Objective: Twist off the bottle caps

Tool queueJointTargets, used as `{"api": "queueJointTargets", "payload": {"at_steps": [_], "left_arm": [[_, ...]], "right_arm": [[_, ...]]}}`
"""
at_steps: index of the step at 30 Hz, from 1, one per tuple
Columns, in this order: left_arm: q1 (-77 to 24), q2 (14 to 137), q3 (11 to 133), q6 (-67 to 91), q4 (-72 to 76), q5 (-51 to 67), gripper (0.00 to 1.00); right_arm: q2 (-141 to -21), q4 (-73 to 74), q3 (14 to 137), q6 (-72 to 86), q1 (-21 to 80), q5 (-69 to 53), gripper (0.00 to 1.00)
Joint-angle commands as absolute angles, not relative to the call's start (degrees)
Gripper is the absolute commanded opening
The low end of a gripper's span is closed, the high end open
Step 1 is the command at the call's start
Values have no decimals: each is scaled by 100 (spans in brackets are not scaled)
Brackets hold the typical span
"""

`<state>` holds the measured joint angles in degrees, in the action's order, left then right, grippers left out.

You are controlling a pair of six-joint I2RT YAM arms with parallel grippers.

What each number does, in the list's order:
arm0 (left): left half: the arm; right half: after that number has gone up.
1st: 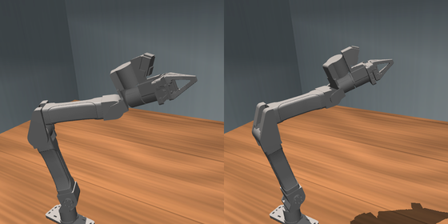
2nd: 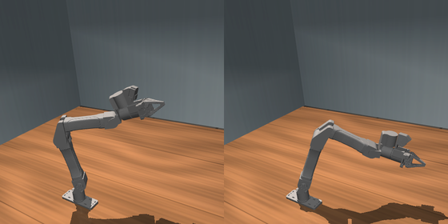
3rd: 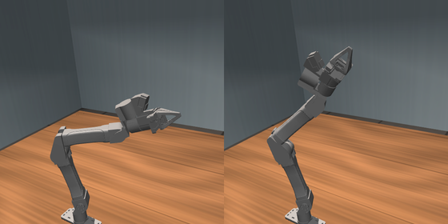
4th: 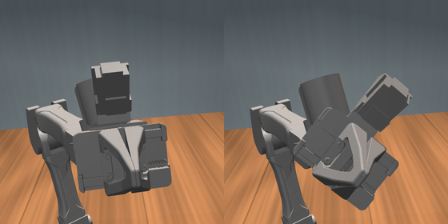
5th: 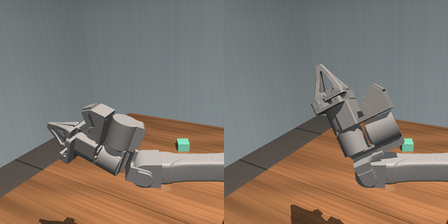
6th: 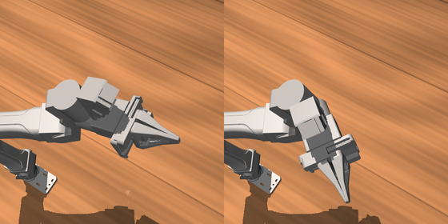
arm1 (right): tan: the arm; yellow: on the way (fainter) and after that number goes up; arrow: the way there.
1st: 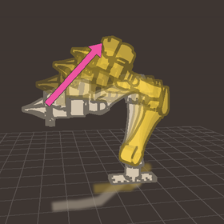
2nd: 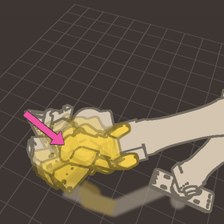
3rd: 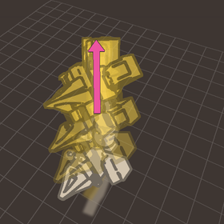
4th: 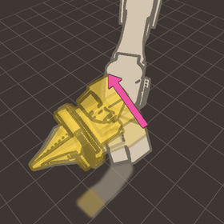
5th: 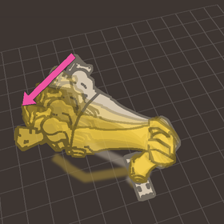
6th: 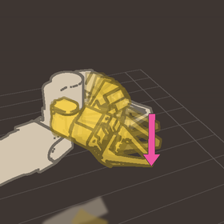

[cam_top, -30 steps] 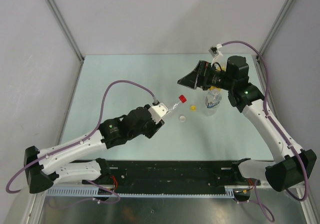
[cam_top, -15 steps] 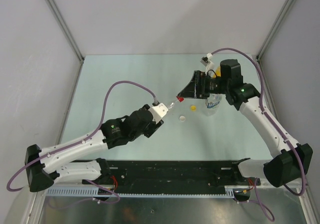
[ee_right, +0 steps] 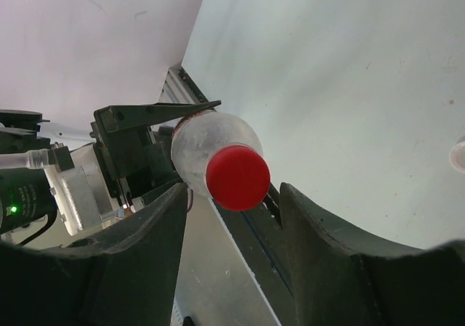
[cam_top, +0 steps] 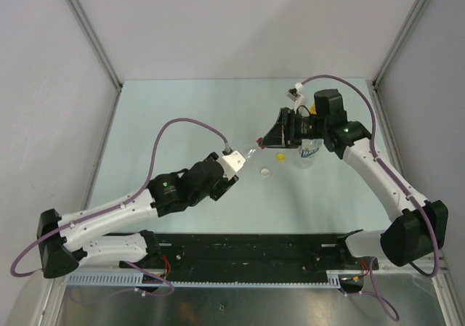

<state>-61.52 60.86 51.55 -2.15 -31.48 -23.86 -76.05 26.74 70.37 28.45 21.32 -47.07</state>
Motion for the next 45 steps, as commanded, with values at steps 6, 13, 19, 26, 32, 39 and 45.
{"api": "queueJointTargets", "payload": {"at_steps": [6, 13, 19, 26, 32, 39, 45], "left_arm": [[-6221, 6149, 5311, -301, -3079, -2508, 40], [-6233, 6213, 5357, -290, -3081, -2559, 41], [-6233, 6222, 5369, -299, -3077, -2604, 41], [-6234, 6240, 5387, -317, -3080, -2637, 41], [-6231, 6133, 5441, -269, -3060, -2656, 40], [-6214, 5652, 5497, -321, -2843, -2024, 37], [-6032, 5217, 5486, -334, -2653, -1186, 37]], "right_arm": [[-7630, 2315, 6946, 3141, 2111, -4760, 57], [-7655, 2073, 6944, 3328, 2042, -4808, 48], [-7723, 2017, 6948, 3356, 2030, -4936, 34], [-7756, 1910, 6944, 3267, 2029, -4978, 3], [-7790, 1729, 6946, 3164, 2029, -5241, 0], [-7670, 1232, 6944, 3290, 2044, -5592, 0], [-7416, 940, 6950, 3263, 2061, -5751, 0]]}}
